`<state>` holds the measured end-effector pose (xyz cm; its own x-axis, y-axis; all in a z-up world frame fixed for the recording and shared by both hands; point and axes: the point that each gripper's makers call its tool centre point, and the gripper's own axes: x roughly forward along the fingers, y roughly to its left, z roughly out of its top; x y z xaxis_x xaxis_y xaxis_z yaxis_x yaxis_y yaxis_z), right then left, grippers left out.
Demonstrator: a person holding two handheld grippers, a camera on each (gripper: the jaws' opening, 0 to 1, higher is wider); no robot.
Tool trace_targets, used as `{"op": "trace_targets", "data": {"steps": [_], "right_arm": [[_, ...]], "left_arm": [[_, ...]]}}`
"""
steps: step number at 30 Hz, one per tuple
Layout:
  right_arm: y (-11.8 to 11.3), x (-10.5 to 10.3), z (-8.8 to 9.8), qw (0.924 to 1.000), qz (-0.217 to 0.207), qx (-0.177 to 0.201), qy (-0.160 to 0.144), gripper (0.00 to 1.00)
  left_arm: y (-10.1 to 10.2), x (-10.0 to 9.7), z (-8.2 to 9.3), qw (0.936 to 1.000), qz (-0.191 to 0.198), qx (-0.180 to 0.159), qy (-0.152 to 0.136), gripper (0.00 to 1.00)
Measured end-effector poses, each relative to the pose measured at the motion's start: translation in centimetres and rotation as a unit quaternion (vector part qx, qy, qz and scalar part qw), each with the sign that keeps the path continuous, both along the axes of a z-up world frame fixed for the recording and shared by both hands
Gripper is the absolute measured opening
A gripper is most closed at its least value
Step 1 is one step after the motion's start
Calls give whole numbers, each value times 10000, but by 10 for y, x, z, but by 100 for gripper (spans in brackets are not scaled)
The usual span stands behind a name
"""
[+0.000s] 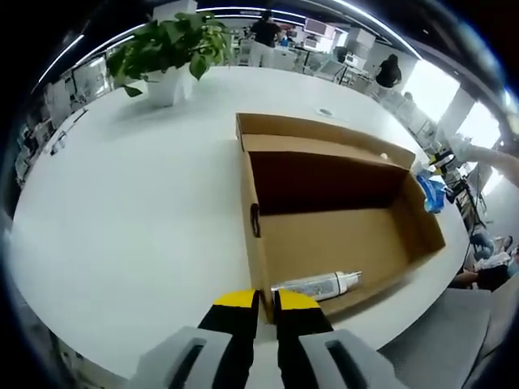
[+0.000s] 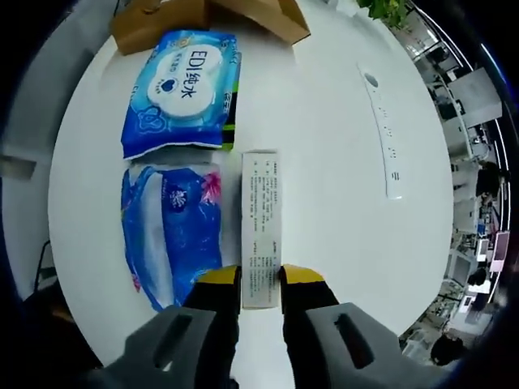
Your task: Operate the shoe box by opening the lid, removing the specified soft item, and placing it in the target area until the item is outside and the box remains undamaged.
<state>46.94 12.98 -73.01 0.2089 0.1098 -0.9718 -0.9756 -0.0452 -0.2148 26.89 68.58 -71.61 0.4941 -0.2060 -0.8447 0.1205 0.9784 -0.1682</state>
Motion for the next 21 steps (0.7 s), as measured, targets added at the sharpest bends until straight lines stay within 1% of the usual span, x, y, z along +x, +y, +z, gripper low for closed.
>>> {"op": "trace_targets", "data": {"steps": [4,7,8,10,12,15,17,19,21], "right_arm": [[0,2,2,10000,-53,27,-54,17],[0,4,5,9998,-94,82,-147,21],[0,4,7,9997,-121,107,-197,23],[1,2,10,9996,-134,153,-207,22],[0,1,12,9993,-191,182,-267,22],[-1,2,18,9973,-484,351,-436,28],[-1,0,21,9964,-561,425,-473,32],[0,-2,26,9945,-691,561,-559,33],[5,-5,32,9899,-964,838,-619,33]], "left_arm": [[0,1,1,9999,-84,46,-54,8],[0,1,1,9998,-125,94,-102,9],[1,2,1,9997,-144,138,-129,10],[3,2,2,9994,-193,233,-177,13],[4,1,3,9992,-250,279,-158,16],[3,-1,6,9984,-397,350,-214,19],[3,-1,9,9973,-530,426,-274,21],[3,-2,12,9964,-623,481,-307,23],[3,-2,16,9957,-690,501,-356,25]]}}
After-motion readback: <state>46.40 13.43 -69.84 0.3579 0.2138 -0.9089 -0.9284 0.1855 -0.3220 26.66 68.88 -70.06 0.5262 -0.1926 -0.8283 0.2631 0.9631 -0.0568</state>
